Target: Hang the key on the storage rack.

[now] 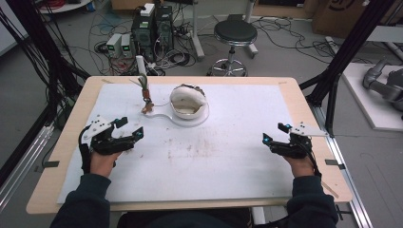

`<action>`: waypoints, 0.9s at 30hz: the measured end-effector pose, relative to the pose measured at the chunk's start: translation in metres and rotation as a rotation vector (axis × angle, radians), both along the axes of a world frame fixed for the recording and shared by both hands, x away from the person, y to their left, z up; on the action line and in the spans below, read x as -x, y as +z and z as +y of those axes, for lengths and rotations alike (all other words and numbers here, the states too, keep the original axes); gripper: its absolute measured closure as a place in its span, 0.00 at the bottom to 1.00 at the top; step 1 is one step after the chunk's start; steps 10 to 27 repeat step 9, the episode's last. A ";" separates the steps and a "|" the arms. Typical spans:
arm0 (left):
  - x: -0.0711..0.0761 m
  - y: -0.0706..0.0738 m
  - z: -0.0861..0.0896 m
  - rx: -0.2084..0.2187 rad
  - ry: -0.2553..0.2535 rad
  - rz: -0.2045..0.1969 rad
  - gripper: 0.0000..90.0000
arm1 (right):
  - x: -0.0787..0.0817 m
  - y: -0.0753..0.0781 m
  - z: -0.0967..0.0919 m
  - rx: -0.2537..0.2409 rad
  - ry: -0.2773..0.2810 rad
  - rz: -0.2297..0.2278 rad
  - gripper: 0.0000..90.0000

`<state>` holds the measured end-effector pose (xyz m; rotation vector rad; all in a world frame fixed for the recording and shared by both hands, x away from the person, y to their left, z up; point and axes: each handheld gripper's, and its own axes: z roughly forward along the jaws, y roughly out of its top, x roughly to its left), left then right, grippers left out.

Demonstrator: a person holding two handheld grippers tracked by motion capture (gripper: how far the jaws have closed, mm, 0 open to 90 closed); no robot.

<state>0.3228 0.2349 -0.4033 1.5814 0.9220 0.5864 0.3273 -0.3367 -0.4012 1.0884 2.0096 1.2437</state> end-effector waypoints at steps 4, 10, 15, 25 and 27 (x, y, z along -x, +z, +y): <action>0.000 0.000 0.001 0.005 0.006 -0.002 0.23 | -0.001 0.000 0.000 -0.001 -0.001 -0.003 0.26; -0.001 -0.001 0.002 0.006 0.011 0.000 0.23 | -0.001 -0.001 -0.001 -0.005 -0.002 0.003 0.26; -0.001 -0.001 0.002 0.006 0.011 0.000 0.23 | -0.001 -0.001 -0.001 -0.005 -0.002 0.003 0.26; -0.001 -0.001 0.002 0.006 0.011 0.000 0.23 | -0.001 -0.001 -0.001 -0.005 -0.002 0.003 0.26; -0.001 -0.001 0.002 0.006 0.011 0.000 0.23 | -0.001 -0.001 -0.001 -0.005 -0.002 0.003 0.26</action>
